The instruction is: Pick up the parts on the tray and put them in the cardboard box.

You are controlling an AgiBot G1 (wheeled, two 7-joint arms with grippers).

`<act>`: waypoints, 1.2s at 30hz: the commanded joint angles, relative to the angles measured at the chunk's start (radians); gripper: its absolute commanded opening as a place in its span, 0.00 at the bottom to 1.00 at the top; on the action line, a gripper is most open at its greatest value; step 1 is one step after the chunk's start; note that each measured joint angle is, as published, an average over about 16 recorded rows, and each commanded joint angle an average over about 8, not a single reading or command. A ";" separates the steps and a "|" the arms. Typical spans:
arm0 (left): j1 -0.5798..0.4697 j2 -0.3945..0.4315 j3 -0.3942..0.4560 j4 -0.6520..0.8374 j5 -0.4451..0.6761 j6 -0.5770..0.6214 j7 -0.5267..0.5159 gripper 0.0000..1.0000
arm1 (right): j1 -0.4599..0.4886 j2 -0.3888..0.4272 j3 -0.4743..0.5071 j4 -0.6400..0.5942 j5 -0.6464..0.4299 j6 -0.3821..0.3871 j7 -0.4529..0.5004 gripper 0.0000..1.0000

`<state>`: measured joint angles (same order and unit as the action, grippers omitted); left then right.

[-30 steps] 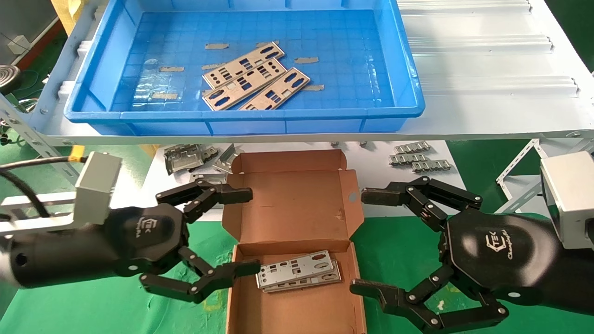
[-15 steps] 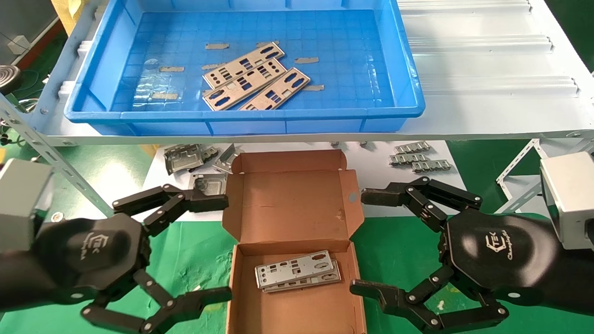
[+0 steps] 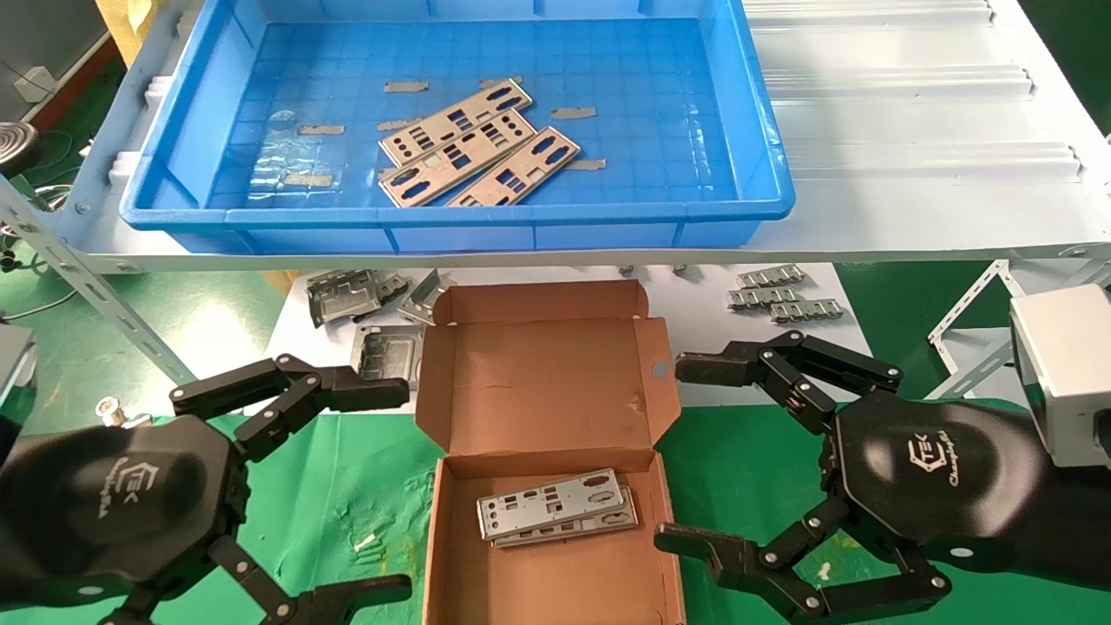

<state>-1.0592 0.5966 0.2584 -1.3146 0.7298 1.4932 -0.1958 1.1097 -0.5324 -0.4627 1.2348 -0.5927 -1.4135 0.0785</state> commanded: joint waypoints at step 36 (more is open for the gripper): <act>-0.014 0.013 0.020 0.029 0.001 0.002 0.008 1.00 | 0.000 0.000 0.000 0.000 0.000 0.000 0.000 1.00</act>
<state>-1.0733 0.6101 0.2783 -1.2856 0.7304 1.4954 -0.1882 1.1097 -0.5324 -0.4627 1.2347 -0.5927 -1.4135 0.0785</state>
